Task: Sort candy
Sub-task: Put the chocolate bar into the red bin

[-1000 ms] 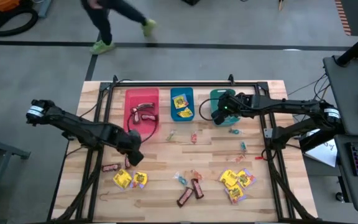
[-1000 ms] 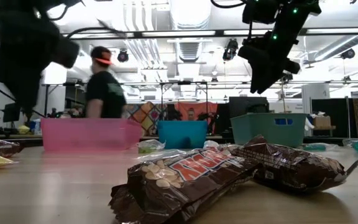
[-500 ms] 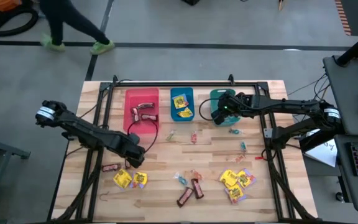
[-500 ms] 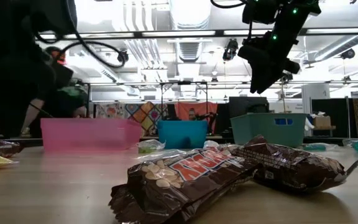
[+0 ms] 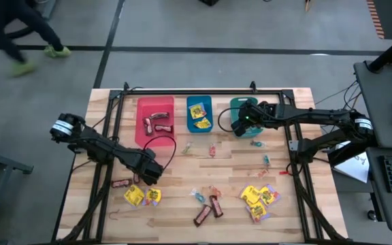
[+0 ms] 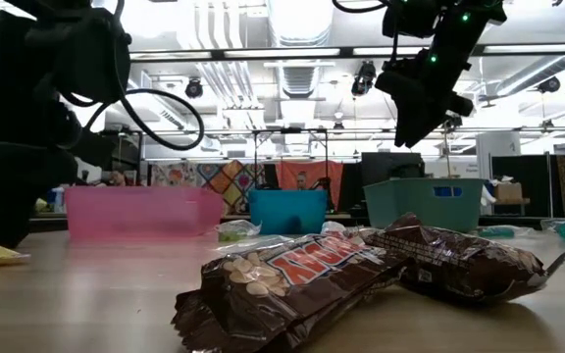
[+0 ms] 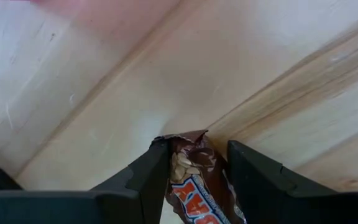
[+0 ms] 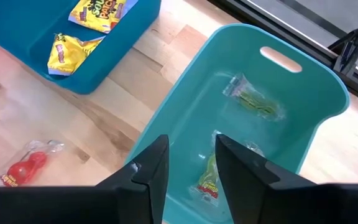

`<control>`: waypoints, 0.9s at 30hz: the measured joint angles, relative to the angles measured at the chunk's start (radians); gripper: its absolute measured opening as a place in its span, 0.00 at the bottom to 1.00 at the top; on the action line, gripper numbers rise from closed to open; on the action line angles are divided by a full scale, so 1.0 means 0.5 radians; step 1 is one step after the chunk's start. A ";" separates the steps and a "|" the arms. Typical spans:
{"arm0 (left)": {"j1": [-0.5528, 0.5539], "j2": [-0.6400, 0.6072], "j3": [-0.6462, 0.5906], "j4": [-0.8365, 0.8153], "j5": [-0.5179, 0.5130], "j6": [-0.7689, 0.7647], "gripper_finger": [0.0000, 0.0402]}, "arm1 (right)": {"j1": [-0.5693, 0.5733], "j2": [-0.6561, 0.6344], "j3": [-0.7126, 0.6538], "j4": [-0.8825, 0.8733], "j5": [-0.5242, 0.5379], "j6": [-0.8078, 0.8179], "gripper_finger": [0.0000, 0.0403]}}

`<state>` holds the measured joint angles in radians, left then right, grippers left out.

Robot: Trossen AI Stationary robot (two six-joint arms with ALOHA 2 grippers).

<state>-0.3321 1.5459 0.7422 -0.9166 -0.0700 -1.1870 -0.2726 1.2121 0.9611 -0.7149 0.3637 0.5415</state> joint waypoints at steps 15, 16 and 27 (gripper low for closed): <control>0.000 -0.117 -0.002 0.035 -0.036 0.063 0.11 | 0.005 0.000 0.000 0.022 0.000 -0.003 0.30; 0.000 -0.129 0.014 0.034 -0.036 0.079 0.11 | 0.005 0.000 0.000 0.021 0.000 -0.004 0.30; -0.002 -0.335 0.470 0.067 -0.461 0.777 0.12 | 0.013 0.000 0.000 0.026 0.000 -0.010 0.30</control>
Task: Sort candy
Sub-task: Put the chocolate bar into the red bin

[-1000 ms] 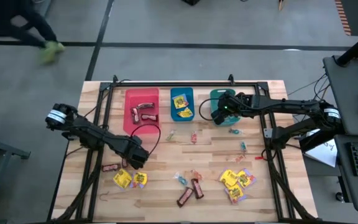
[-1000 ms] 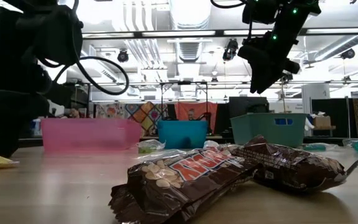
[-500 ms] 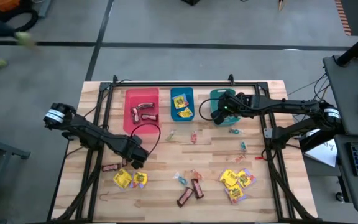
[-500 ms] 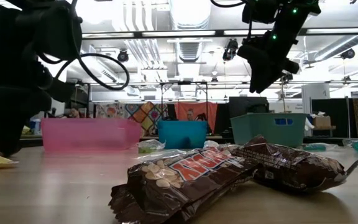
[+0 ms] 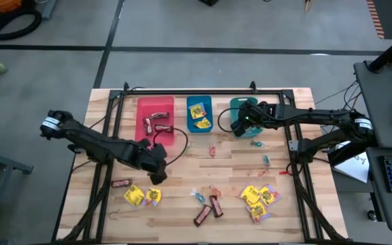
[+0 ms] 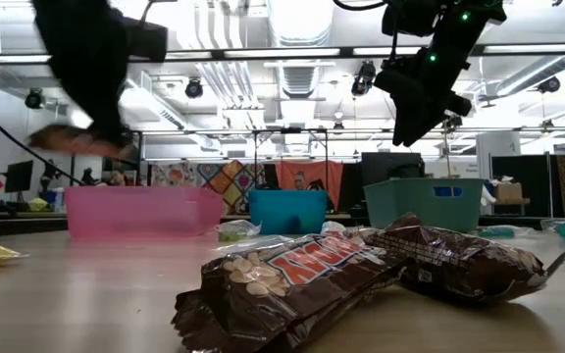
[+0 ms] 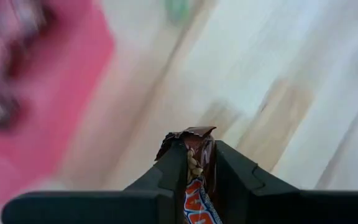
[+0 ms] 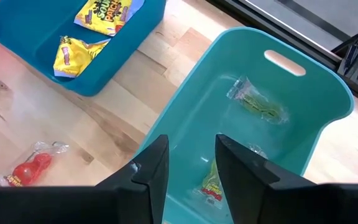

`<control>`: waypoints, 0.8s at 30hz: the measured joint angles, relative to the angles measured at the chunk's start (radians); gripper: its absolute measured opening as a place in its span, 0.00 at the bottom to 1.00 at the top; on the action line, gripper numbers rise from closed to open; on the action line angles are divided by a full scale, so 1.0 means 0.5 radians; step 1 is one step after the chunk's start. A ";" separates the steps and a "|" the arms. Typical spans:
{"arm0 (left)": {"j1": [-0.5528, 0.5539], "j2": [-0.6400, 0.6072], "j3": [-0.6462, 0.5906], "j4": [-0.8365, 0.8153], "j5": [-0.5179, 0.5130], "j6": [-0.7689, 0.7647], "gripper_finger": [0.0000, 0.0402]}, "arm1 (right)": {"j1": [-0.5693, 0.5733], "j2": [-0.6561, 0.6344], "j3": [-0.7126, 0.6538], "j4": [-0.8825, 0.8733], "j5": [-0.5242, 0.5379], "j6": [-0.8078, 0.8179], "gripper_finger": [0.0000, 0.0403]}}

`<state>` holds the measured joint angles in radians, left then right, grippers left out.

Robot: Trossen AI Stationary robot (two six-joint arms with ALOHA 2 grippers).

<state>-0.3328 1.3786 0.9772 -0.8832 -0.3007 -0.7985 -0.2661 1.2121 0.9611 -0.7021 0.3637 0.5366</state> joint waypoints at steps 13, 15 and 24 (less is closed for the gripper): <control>0.088 -0.254 0.242 0.042 -0.426 0.789 0.12 | 0.021 -0.014 0.012 -0.002 -0.010 -0.080 0.28; 0.156 -0.303 0.216 0.042 -0.465 0.834 0.12 | 0.024 -0.023 0.033 0.006 -0.010 -0.089 0.27; 0.680 -0.366 0.055 0.055 -0.466 1.051 0.12 | 0.053 -0.027 0.097 0.011 -0.010 -0.156 0.24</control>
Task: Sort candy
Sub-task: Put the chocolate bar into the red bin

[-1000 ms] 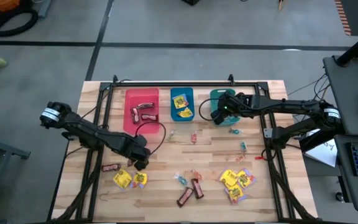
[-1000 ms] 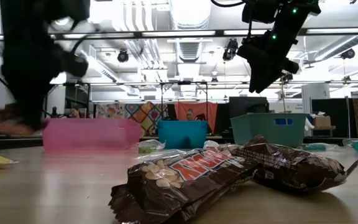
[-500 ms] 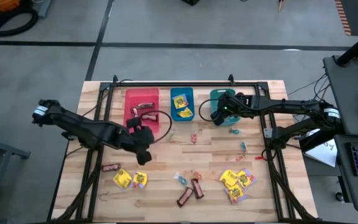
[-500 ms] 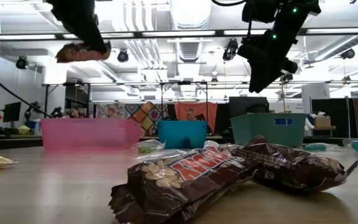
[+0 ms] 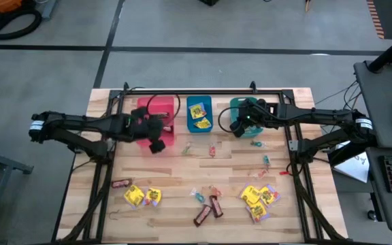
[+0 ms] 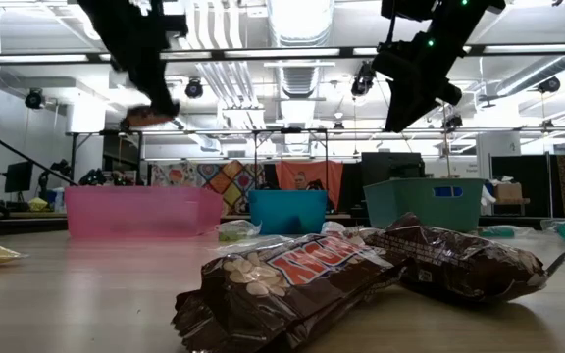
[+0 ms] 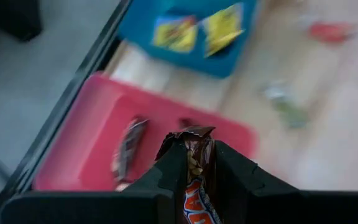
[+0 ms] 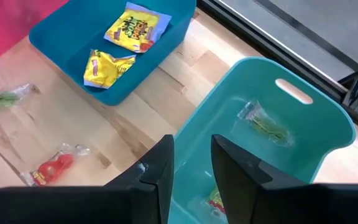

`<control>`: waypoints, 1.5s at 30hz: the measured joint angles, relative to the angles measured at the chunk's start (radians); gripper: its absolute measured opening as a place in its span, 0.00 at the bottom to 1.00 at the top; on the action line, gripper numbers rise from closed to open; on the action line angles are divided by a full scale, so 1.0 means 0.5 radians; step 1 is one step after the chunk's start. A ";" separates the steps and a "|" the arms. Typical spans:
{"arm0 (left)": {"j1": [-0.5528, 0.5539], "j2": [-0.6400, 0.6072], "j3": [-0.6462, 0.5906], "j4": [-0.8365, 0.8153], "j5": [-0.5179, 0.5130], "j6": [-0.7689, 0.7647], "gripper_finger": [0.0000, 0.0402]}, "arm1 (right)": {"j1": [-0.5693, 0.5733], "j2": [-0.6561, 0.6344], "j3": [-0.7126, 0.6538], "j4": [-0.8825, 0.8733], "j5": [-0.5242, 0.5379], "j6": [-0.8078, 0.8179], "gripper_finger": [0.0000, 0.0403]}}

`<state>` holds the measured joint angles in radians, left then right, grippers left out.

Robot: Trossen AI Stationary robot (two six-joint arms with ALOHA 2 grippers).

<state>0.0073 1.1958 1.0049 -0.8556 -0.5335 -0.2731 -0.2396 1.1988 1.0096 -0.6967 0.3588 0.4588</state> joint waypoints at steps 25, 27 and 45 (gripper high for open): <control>1.338 0.510 -0.217 0.561 0.316 0.477 0.12 | 0.004 0.000 0.000 -0.003 0.000 -0.012 0.22; 1.360 0.569 -0.206 0.570 0.305 0.478 0.12 | 0.004 0.000 0.000 -0.003 0.000 -0.012 0.23; 1.387 0.744 -0.204 0.614 0.296 0.479 0.14 | 0.004 -0.001 0.000 -0.002 0.000 -0.012 0.21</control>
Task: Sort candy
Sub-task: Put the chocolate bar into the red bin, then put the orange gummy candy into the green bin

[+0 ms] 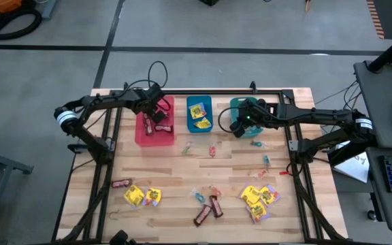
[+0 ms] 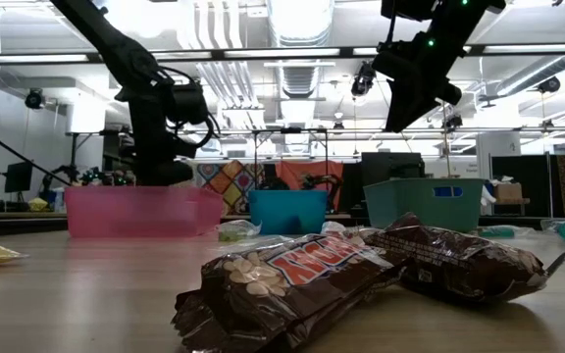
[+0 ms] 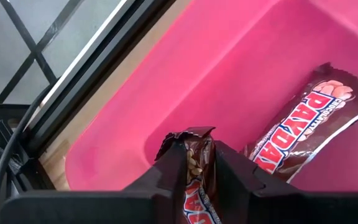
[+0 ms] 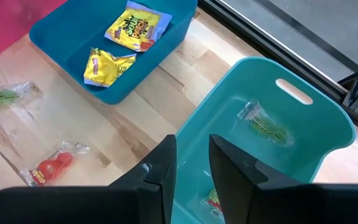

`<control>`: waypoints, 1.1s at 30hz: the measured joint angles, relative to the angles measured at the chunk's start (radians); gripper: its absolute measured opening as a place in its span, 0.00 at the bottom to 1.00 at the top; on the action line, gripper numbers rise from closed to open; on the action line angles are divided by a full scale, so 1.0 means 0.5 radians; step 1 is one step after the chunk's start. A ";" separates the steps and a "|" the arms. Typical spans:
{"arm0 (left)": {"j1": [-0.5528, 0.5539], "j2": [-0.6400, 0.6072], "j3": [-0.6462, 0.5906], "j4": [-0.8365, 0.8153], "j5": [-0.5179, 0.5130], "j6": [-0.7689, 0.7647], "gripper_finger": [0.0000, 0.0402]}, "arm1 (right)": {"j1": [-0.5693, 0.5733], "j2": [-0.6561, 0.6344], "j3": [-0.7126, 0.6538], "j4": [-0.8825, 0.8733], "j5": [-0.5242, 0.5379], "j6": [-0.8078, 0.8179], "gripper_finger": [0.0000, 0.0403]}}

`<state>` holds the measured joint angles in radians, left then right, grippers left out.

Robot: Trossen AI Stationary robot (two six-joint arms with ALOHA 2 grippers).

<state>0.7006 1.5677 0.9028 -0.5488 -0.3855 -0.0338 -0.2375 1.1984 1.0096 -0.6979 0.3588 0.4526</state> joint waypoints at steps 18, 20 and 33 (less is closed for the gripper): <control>-0.019 -0.140 0.000 -0.059 0.001 -0.002 0.35 | 0.037 0.000 0.045 0.002 -0.103 0.092 0.21; -0.045 -0.223 0.000 -0.061 0.002 -0.005 0.35 | 0.071 0.000 0.070 0.002 -0.120 0.137 0.21; -0.778 -0.959 -0.114 0.134 0.223 -0.057 0.32 | 0.466 0.127 0.098 0.178 -0.153 0.630 0.21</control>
<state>0.3118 1.0884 0.8458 -0.4818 -0.2741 -0.0624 -0.0042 1.2617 1.0584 -0.6088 0.2824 0.7678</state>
